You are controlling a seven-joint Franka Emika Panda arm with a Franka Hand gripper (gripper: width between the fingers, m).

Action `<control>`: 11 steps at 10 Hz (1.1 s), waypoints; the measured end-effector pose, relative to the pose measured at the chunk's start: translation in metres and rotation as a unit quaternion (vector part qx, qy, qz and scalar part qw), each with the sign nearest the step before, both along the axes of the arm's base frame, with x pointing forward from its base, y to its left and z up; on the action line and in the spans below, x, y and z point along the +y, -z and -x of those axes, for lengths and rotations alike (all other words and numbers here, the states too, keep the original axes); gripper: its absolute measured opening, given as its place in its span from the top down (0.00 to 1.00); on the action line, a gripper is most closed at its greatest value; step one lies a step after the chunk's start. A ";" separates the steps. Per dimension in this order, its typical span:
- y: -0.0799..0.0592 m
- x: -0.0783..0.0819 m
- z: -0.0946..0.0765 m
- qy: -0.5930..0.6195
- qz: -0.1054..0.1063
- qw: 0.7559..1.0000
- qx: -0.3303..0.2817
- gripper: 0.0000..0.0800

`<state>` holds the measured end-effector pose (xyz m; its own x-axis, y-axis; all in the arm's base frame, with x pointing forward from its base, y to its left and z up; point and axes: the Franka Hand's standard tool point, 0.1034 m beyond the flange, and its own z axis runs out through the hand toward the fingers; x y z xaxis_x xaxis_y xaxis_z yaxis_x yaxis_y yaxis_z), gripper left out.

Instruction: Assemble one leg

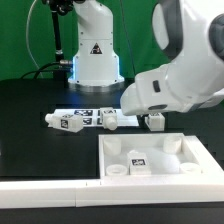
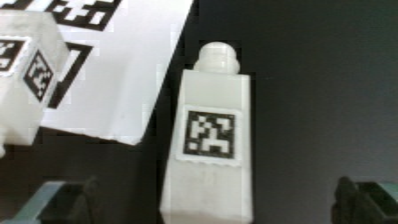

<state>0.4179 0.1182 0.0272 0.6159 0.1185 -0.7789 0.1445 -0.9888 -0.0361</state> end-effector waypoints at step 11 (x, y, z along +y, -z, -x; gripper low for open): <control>-0.030 0.000 -0.017 -0.035 -0.011 0.999 0.018 0.64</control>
Offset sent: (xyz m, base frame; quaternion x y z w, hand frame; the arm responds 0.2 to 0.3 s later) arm 0.0000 0.0000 0.0000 0.0000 0.0000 0.0000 1.0000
